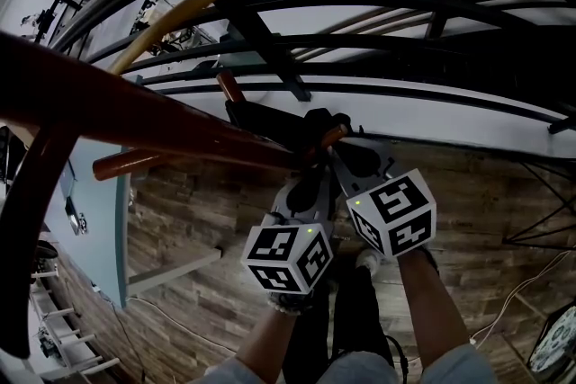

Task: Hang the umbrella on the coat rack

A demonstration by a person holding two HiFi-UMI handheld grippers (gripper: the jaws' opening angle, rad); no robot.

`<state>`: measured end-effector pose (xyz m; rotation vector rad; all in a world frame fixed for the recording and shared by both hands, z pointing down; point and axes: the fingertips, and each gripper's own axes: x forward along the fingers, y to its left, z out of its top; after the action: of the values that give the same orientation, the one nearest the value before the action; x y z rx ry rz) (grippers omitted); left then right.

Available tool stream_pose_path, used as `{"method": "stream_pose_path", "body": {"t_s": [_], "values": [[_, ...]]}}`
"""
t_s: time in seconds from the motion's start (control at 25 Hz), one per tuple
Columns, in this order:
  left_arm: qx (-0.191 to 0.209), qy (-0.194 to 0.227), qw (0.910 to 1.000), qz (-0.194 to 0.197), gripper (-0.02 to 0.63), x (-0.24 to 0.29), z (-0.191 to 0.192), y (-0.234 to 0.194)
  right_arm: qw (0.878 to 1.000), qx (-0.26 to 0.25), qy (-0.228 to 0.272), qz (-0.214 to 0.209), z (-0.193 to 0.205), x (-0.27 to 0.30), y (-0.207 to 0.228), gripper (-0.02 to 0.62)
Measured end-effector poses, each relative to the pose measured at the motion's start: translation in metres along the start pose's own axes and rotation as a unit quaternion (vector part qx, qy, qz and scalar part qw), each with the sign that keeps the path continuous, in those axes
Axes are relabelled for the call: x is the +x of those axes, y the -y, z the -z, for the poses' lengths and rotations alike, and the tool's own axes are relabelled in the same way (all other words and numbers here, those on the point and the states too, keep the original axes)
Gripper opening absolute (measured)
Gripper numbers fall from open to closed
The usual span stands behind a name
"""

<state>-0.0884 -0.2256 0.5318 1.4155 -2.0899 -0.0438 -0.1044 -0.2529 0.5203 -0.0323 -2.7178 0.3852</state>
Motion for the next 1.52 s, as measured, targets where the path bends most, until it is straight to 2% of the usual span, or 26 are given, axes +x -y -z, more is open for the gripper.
{"method": "stream_pose_path", "body": {"t_s": [0.4, 0.72, 0.92, 1.12, 1.52], "values": [[-0.008, -0.01, 0.9993, -0.034, 0.005, 0.001, 0.013, -0.008, 0.999, -0.033, -0.013, -0.034, 0.011, 0.006, -0.008, 0.0], [0.004, -0.015, 0.9976, -0.067, 0.006, 0.005, 0.016, -0.019, 0.996, -0.062, -0.026, -0.05, 0.014, 0.019, -0.009, 0.0], [0.009, -0.018, 0.9975, -0.068, 0.006, 0.005, 0.018, -0.019, 0.996, -0.066, -0.029, -0.059, 0.016, 0.019, -0.011, 0.0], [0.016, -0.029, 0.9971, -0.068, 0.007, 0.004, 0.021, -0.019, 0.994, -0.092, -0.032, -0.053, 0.016, 0.02, -0.014, 0.0], [0.02, -0.044, 0.9971, -0.059, 0.007, -0.001, 0.025, -0.021, 0.993, -0.103, -0.036, -0.048, 0.019, 0.023, -0.019, 0.002]]}}
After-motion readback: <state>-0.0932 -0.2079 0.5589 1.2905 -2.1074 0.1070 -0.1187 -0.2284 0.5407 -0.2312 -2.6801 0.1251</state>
